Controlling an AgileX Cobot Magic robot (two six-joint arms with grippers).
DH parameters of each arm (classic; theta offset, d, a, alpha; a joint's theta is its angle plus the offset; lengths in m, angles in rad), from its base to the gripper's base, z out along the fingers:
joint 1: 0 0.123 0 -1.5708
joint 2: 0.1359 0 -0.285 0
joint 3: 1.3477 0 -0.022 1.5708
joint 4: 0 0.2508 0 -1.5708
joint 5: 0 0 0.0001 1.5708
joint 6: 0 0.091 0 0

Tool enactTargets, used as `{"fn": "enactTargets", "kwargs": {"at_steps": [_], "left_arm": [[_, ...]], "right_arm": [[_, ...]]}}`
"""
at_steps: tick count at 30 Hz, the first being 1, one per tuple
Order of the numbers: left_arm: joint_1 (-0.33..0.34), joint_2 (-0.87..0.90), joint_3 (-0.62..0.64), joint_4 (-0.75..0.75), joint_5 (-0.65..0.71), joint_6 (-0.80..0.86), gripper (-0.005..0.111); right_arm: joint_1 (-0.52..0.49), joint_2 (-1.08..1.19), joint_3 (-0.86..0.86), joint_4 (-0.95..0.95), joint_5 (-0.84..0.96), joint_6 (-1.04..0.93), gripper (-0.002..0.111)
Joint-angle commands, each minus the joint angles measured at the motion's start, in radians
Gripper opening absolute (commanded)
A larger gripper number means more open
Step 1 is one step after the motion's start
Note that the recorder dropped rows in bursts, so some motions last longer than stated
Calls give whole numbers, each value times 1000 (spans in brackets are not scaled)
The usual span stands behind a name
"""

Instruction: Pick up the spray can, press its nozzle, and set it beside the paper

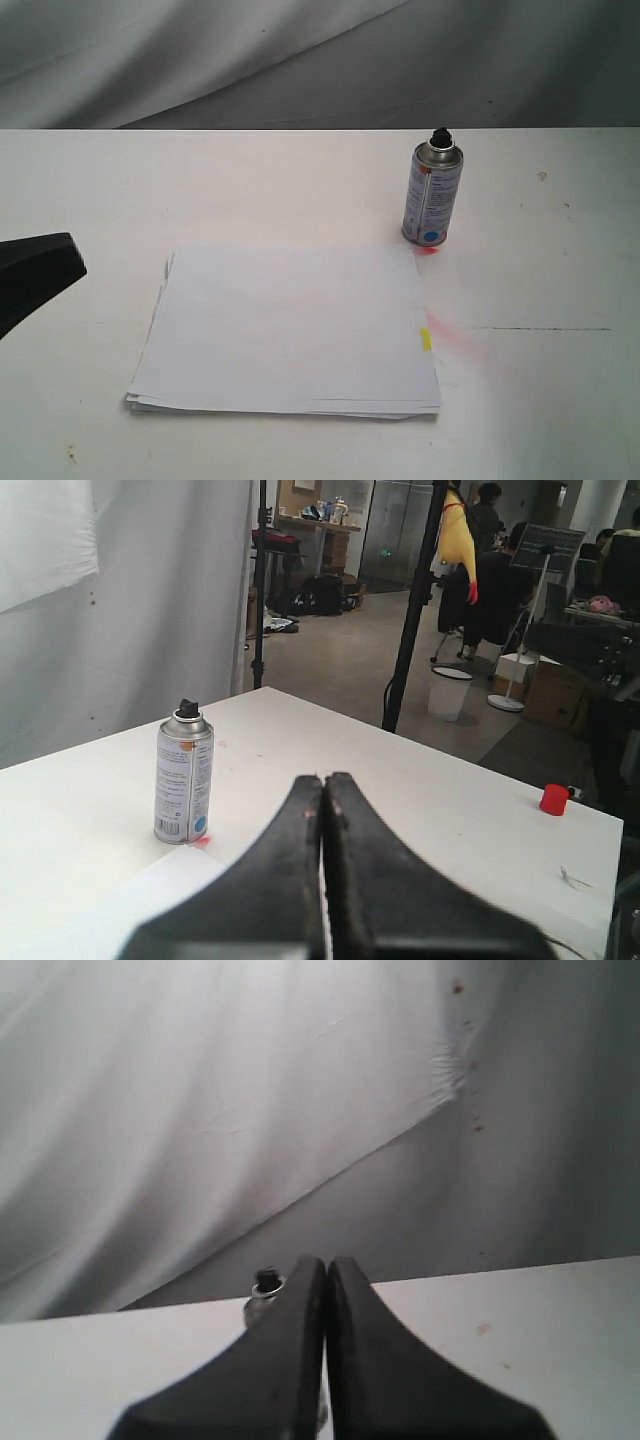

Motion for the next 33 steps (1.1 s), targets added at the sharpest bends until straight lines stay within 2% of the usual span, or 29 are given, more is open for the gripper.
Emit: {"fn": "enactTargets", "kwargs": {"at_steps": [1, 3, 7, 12, 31, 33], "left_arm": [[1, -5, 2, -11, 1, 3, 0], [1, -5, 2, -11, 1, 3, 0], [1, -5, 2, -11, 1, 3, 0], [1, -5, 2, -11, 1, 3, 0], [1, -5, 2, -7, 1, 5, 0], [1, -5, 2, 11, -15, 56, 0]], "right_arm": [[-148, -120, 16, 11, 88, -5, 0], [-192, -130, 23, 8, 103, -49, 0], [-198, -130, 89, 8, 97, -165, 0], [-198, -130, 172, 32, 87, -159, 0], [-198, -130, 174, 54, 95, -147, 0], [-198, -130, 174, 56, 95, -148, 0]]}}
